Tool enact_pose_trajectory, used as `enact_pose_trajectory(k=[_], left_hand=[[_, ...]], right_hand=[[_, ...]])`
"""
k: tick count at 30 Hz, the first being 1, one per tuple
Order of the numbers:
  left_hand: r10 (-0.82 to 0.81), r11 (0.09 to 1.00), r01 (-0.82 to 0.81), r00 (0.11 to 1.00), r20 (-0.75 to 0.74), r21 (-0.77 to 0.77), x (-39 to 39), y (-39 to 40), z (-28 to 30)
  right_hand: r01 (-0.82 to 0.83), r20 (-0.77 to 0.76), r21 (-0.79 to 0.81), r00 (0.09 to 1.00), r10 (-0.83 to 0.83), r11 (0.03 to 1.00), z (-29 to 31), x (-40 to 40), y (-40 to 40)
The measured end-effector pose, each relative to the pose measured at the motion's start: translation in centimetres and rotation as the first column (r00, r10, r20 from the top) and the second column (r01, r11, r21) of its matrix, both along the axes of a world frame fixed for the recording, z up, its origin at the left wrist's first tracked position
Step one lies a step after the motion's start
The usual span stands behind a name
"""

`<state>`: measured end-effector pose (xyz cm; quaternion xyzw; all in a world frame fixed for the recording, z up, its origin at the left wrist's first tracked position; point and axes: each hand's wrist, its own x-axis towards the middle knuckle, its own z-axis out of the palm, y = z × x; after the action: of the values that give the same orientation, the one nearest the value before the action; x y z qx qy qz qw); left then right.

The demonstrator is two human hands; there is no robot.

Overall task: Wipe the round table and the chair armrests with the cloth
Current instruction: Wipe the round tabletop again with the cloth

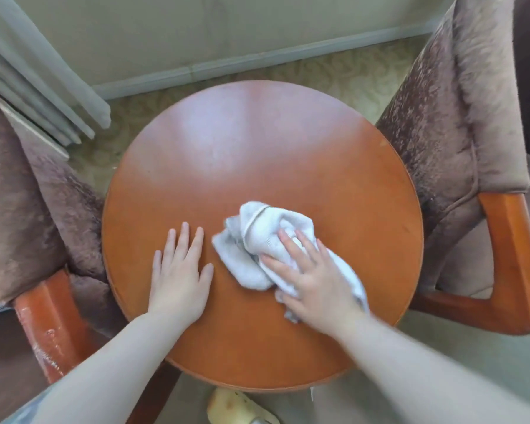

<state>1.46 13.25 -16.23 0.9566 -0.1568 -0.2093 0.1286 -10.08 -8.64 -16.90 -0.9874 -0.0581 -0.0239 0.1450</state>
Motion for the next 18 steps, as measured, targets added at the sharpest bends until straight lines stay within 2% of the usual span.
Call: enact_pose_trajectory(k=[1, 2, 3, 4, 5, 6, 7, 8, 9, 10, 11, 12, 13, 14, 15, 16, 17, 18], left_hand=[[0.006, 1.0, -0.006, 1.0, 0.012, 0.006, 0.4, -0.4, -0.1], [0.018, 1.0, -0.018, 0.999, 0.029, 0.019, 0.7, -0.9, -0.3], [0.03, 0.999, -0.031, 0.999, 0.043, 0.032, 0.8, -1.4, -0.4], [0.053, 0.998, -0.055, 0.997, 0.054, 0.039, 0.8, -2.1, -0.6], [0.083, 0.996, -0.086, 0.994, 0.069, 0.04, 0.8, -2.8, -0.8], [0.11, 0.992, -0.114, 0.99, 0.089, 0.045, 0.9, -3.4, -1.1], [0.13, 0.989, -0.137, 0.986, 0.109, 0.057, 1.1, -3.9, -1.2], [0.143, 0.986, -0.153, 0.981, 0.128, 0.07, 1.2, -4.3, -1.4], [0.145, 0.984, -0.157, 0.979, 0.141, 0.079, 1.5, -4.6, -1.4], [0.137, 0.985, -0.151, 0.979, 0.148, 0.083, 1.7, -4.7, -1.5], [0.125, 0.987, -0.139, 0.981, 0.149, 0.087, 1.9, -4.7, -1.5], [0.115, 0.988, -0.128, 0.983, 0.145, 0.09, 2.1, -4.6, -1.5], [0.108, 0.989, -0.121, 0.984, 0.139, 0.09, 2.2, -4.5, -1.5], [0.104, 0.99, -0.116, 0.985, 0.136, 0.086, 2.2, -4.6, -1.6], [0.106, 0.99, -0.117, 0.986, 0.133, 0.079, 2.2, -4.7, -1.5], [0.117, 0.989, -0.127, 0.985, 0.125, 0.074, 2.1, -4.9, -1.5], [0.138, 0.987, -0.146, 0.984, 0.117, 0.071, 2.1, -5.2, -1.4], [0.159, 0.983, -0.167, 0.981, 0.112, 0.071, 2.1, -5.5, -1.4]], right_hand=[[-0.183, -0.016, -0.056, 0.983, 0.182, 0.982, 0.4, 0.2, -3.7], [-0.256, -0.035, -0.09, 0.967, 0.254, 0.962, 0.7, 1.2, -6.9], [-0.193, -0.042, -0.069, 0.981, 0.191, 0.979, 0.9, 2.6, -8.9], [0.015, -0.027, -0.028, 1.0, -0.015, 0.999, 0.5, 4.4, -9.4], [0.301, -0.009, 0.027, 0.954, -0.3, 0.953, 0.0, 6.5, -7.9], [0.565, -0.009, 0.076, 0.824, -0.566, 0.821, -0.6, 8.4, -5.2], [0.702, -0.046, 0.089, 0.712, -0.701, 0.707, -0.7, 9.6, -2.5], [0.692, -0.042, 0.085, 0.722, -0.691, 0.717, -0.7, 9.8, -0.7], [0.534, -0.007, 0.072, 0.845, -0.535, 0.842, -0.9, 9.0, -0.2], [0.23, 0.028, -0.001, 0.973, -0.23, 0.973, -1.6, 7.2, -1.6], [-0.112, 0.065, -0.079, 0.991, 0.117, 0.991, -1.8, 5.5, -4.4], [-0.378, 0.035, -0.107, 0.923, 0.383, 0.92, -1.2, 4.6, -8.2], [-0.53, -0.014, -0.141, 0.846, 0.533, 0.837, -0.8, 4.7, -12.0], [-0.58, -0.051, -0.16, 0.813, 0.58, 0.799, -0.4, 5.8, -15.1], [-0.563, -0.058, -0.175, 0.825, 0.562, 0.808, -0.2, 7.3, -17.5], [-0.464, -0.037, -0.168, 0.885, 0.465, 0.87, -0.2, 9.3, -18.7], [-0.261, 0.018, -0.151, 0.963, 0.267, 0.953, -0.5, 11.5, -18.5], [0.03, 0.074, -0.102, 0.997, -0.022, 0.994, -1.0, 13.7, -16.7]])
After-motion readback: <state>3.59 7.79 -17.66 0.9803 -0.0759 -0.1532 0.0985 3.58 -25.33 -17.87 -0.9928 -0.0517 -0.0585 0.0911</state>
